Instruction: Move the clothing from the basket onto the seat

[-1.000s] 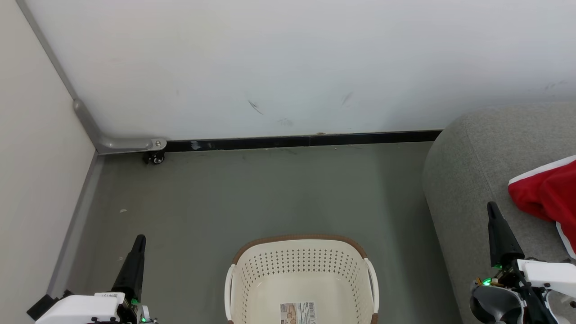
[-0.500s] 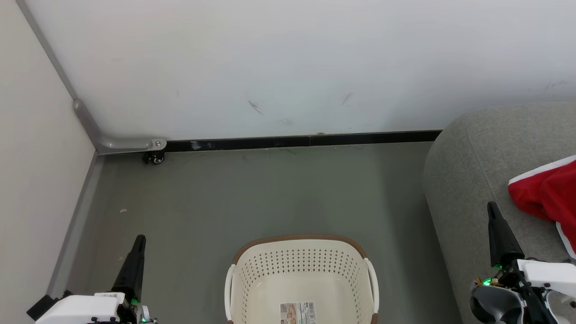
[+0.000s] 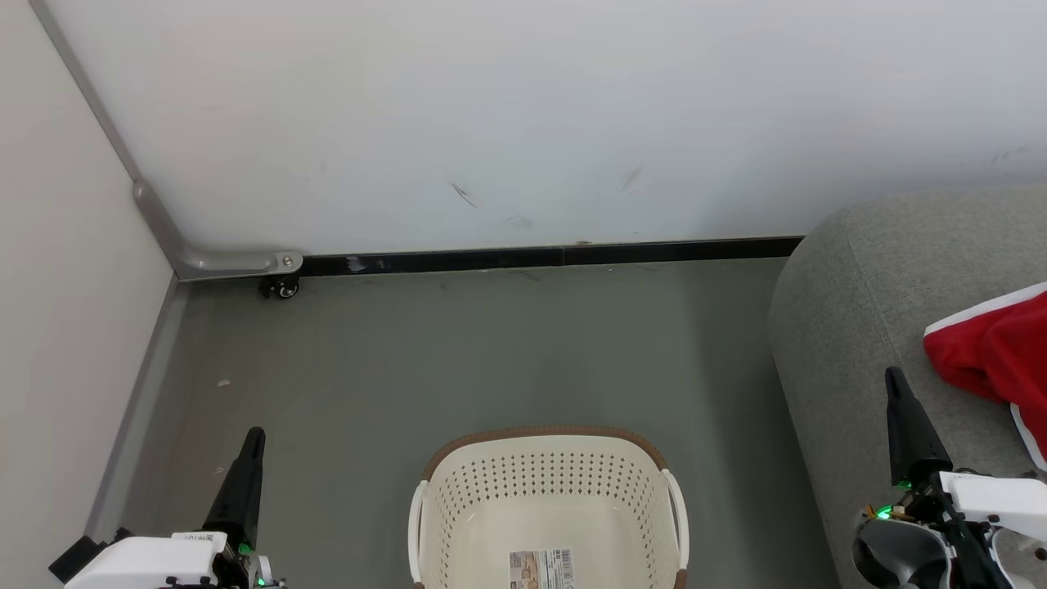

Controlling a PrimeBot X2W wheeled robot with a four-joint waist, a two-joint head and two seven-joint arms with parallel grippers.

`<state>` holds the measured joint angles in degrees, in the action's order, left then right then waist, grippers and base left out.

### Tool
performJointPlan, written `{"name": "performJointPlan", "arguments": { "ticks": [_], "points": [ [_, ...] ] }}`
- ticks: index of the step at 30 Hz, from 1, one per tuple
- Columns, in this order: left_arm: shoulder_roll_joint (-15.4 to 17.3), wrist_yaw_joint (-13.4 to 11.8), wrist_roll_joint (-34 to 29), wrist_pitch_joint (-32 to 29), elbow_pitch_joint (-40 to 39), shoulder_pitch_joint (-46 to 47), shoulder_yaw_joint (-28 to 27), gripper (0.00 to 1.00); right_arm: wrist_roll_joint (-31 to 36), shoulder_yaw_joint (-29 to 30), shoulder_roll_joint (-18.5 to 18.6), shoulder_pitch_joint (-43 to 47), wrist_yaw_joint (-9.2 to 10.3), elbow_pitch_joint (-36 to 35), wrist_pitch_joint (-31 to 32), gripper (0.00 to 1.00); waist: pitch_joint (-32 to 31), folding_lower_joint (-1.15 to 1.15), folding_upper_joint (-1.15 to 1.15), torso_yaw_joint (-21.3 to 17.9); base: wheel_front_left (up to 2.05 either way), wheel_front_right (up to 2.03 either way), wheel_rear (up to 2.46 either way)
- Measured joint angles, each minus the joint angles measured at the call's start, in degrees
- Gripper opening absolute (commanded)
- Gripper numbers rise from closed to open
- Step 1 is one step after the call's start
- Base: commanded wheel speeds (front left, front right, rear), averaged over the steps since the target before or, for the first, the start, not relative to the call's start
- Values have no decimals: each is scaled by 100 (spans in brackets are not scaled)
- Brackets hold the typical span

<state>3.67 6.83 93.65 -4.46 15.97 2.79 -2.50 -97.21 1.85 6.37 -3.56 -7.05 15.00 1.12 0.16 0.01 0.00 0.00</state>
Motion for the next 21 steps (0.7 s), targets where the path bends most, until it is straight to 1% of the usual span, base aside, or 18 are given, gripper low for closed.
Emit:
{"name": "performJointPlan", "arguments": {
  "ticks": [21],
  "points": [
    [-3, 0, -1, -7, 12, 25, -5, 0, 1, 20, -24, 0, 0, 2, 42, 0, 0, 0, 0, 0, 0, 0, 0]
  ]
}}
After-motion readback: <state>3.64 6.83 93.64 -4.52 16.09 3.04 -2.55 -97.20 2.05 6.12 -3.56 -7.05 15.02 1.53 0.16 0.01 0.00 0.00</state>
